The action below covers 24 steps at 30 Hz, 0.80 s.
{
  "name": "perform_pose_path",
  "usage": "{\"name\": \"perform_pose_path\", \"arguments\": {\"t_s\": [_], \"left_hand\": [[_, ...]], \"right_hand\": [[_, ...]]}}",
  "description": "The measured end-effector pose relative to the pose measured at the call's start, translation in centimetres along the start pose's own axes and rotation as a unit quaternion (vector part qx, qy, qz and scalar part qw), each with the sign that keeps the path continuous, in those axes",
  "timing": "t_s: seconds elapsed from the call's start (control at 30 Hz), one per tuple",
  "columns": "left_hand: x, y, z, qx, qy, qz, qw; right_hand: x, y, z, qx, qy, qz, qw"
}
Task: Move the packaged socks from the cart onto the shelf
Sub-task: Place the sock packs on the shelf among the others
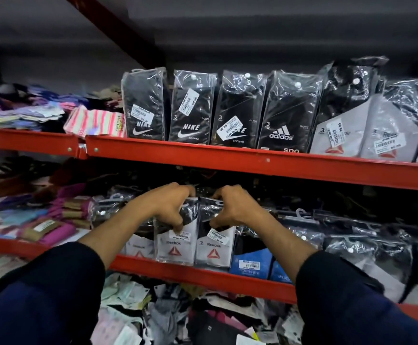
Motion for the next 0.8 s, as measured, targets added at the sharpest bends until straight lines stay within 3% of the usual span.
{"name": "perform_pose_path", "arguments": {"t_s": [0.43,0.8], "left_hand": [[2.4,0.5,-4.0,-0.022,0.006,-0.005,1.000],[0.8,0.3,-5.2,0.095,-0.041,-0.041,0.994]], "right_hand": [[-0.3,-0.8,-3.2,-0.027,0.037,0.011,0.999],[-2.2,-0.1,-3.0,-0.022,-0.001,0.086,0.996]]}}
Point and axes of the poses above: each hand's wrist, its own x-axis towards the middle knuckle, its own z-axis out of the back of the hand, y = z × x, the point moved 6 cm from there along x, towards the middle knuckle
